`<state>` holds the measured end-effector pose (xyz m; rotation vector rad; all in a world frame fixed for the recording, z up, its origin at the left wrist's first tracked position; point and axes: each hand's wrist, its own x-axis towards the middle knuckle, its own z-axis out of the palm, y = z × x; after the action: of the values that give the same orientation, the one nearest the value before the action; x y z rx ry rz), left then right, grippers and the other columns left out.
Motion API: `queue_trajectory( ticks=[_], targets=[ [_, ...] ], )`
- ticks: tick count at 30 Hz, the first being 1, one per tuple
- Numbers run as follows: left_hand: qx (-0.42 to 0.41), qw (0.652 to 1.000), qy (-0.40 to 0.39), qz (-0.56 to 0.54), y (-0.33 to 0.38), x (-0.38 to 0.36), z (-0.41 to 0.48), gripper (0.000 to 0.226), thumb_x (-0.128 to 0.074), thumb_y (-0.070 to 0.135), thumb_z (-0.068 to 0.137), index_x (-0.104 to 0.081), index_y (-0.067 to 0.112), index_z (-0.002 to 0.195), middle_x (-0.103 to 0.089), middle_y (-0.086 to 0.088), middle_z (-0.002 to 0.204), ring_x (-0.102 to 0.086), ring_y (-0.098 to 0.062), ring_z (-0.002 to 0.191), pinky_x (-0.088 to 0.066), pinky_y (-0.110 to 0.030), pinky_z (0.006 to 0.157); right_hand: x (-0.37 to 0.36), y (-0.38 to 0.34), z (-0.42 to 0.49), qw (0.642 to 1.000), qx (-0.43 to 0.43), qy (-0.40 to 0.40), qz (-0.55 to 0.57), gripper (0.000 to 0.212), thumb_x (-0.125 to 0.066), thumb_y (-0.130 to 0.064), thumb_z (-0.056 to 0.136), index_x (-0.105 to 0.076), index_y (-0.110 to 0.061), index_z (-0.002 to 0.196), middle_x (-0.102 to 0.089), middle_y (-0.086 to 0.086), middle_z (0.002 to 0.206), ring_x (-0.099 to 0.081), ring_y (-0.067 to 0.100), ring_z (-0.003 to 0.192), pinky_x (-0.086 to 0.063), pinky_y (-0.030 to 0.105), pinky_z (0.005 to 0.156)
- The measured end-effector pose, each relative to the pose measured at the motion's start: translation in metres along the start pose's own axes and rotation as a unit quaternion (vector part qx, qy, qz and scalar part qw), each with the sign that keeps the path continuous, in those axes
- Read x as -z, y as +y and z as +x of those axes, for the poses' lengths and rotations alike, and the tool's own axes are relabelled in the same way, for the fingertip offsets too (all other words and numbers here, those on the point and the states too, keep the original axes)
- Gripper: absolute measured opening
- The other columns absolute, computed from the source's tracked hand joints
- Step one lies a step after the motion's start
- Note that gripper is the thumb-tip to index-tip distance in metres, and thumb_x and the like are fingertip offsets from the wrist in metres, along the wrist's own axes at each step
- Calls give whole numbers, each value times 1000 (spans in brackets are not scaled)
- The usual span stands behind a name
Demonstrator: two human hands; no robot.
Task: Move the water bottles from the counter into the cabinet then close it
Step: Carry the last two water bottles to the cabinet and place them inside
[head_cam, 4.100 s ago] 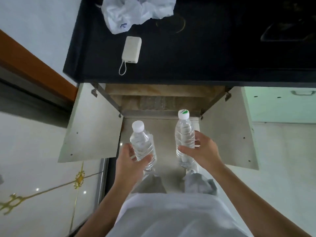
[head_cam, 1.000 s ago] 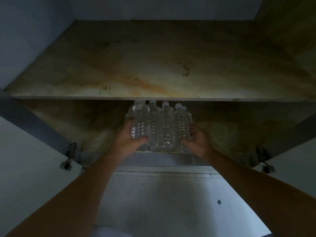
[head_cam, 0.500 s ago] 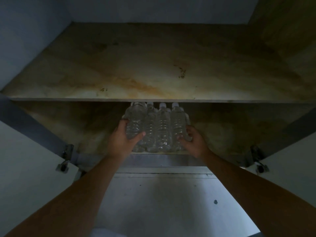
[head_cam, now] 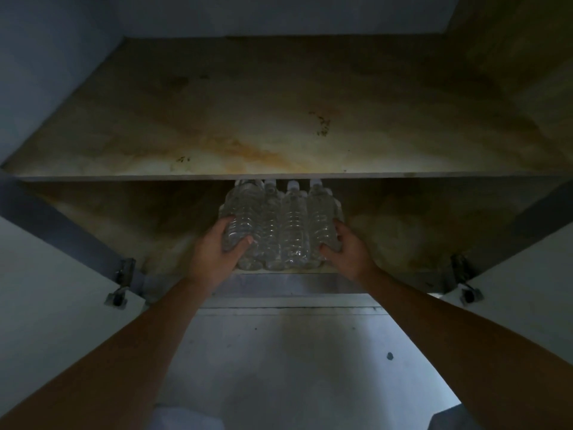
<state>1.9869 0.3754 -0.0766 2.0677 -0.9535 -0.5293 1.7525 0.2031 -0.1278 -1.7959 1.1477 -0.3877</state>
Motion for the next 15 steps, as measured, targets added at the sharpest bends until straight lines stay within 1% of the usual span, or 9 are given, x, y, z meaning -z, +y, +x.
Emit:
queue_trajectory(
  ticks=[1, 2, 4, 6, 8, 10, 11, 13, 15],
  targets=[
    [2, 1000, 1, 2, 0, 0, 0, 55, -74, 41, 89, -56, 24, 138, -65, 6, 128, -59, -14, 117, -46, -28, 94, -1, 7, 3, 1000, 2, -4, -9, 81, -68, -60, 76, -40, -30, 147, -62, -4, 134, -62, 14, 120, -53, 41, 102],
    [3, 1000, 0, 7, 0, 0, 0, 56, -74, 41, 89, -55, 24, 139, -64, 5, 130, -59, -15, 119, -47, -30, 95, -3, 17, 8, 1000, 4, -8, -17, 83, -64, -65, 75, -39, -32, 146, -62, -3, 136, -61, 17, 121, -52, 44, 102],
    [4, 1000, -4, 29, 1, -1, 2, 57, -71, 46, 90, -54, 26, 140, -63, 5, 133, -59, -17, 121, -49, -35, 97, -1, 17, 6, 999, 9, -15, -36, 82, -61, -67, 74, -37, -34, 146, -61, -2, 135, -62, 18, 119, -53, 44, 101],
    [2, 999, 2, 44, -1, -2, 5, 59, -68, 53, 89, -53, 29, 141, -65, 5, 133, -61, -18, 121, -52, -41, 98, 0, 11, 1, 998, 13, -14, -56, 88, -67, -69, 69, -34, -39, 145, -58, -3, 135, -60, 18, 119, -53, 44, 100],
    [2, 998, 9, 57, -2, -3, 8, 62, -66, 60, 87, -52, 32, 141, -65, 4, 134, -61, -19, 121, -53, -42, 99, -1, -1, -6, 997, 21, -12, -80, 102, -77, -73, 60, -30, -42, 145, -53, -4, 138, -56, 19, 123, -51, 45, 101],
    [1, 998, 14, 68, -5, -4, 9, 65, -63, 65, 86, -51, 35, 142, -64, 4, 136, -61, -18, 122, -53, -41, 98, -3, -12, -11, 994, 25, 3, -109, 112, -82, -70, 53, -27, -36, 145, -46, 1, 144, -49, 24, 128, -48, 46, 103],
    [0, 997, 17, 70, -5, -4, 9, 65, -63, 65, 86, -51, 35, 142, -64, 4, 136, -61, -18, 123, -53, -39, 98, -5, -17, -13, 992, 28, 12, -122, 114, -84, -67, 53, -27, -31, 146, -42, 5, 145, -46, 27, 129, -47, 47, 103],
    [1, 997, 23, 67, -6, -5, 11, 64, -66, 62, 86, -52, 34, 143, -63, 3, 137, -59, -19, 125, -51, -36, 100, -8, -22, -13, 991, 29, 30, -131, 114, -88, -59, 55, -28, -25, 146, -37, 8, 147, -43, 30, 130, -47, 48, 102],
    [6, 998, 22, 60, -8, -6, 12, 64, -67, 58, 88, -52, 33, 144, -61, 2, 140, -57, -19, 128, -47, -33, 100, -10, -21, -11, 990, 26, 39, -135, 113, -89, -57, 55, -29, -24, 146, -36, 9, 148, -43, 31, 131, -47, 46, 102]
  ],
)
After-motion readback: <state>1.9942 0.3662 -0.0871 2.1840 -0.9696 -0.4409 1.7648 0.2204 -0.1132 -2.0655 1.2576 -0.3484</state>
